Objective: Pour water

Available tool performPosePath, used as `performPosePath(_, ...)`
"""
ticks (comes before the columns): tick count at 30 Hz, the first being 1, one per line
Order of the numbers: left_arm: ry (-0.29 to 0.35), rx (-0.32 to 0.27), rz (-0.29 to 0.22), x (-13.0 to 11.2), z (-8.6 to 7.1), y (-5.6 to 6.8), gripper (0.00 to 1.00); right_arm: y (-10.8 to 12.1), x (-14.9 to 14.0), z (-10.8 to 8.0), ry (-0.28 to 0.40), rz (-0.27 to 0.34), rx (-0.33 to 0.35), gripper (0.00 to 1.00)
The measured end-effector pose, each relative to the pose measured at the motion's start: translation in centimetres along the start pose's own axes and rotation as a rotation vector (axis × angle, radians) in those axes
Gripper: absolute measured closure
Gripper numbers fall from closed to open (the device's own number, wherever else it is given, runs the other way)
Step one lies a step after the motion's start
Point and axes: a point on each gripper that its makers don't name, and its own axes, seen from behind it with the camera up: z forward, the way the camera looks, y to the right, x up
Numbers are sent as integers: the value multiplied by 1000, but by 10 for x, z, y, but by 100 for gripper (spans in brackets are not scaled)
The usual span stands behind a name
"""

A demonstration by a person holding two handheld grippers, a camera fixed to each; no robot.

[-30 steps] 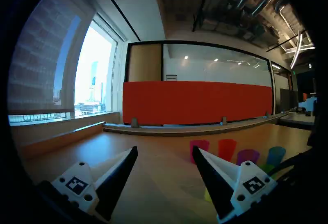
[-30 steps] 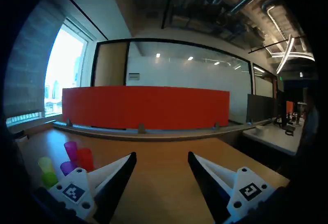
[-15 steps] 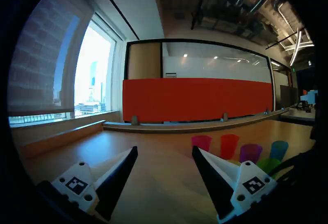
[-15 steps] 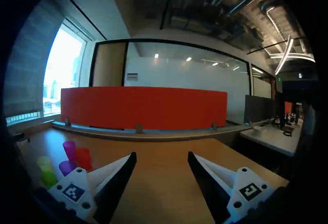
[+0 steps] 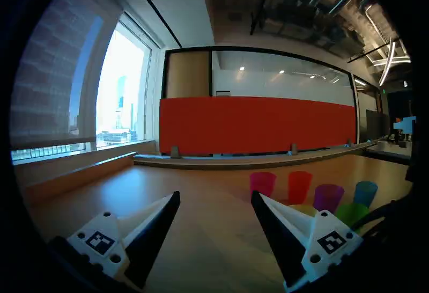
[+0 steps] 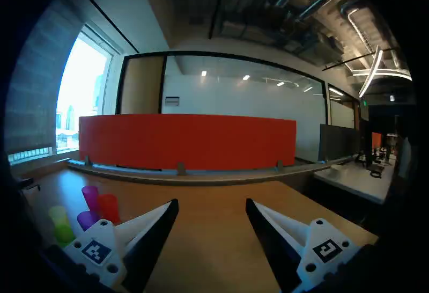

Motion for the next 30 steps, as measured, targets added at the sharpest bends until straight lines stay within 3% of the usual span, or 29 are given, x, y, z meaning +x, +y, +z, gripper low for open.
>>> performPosePath(23,-2,3,3,-2,1,-1,1,-9,3,-2,47,-8,43,3)
performPosePath(30,-2,3,3,-3,1,-2,1,-16,-13,4,46,-17,79,3)
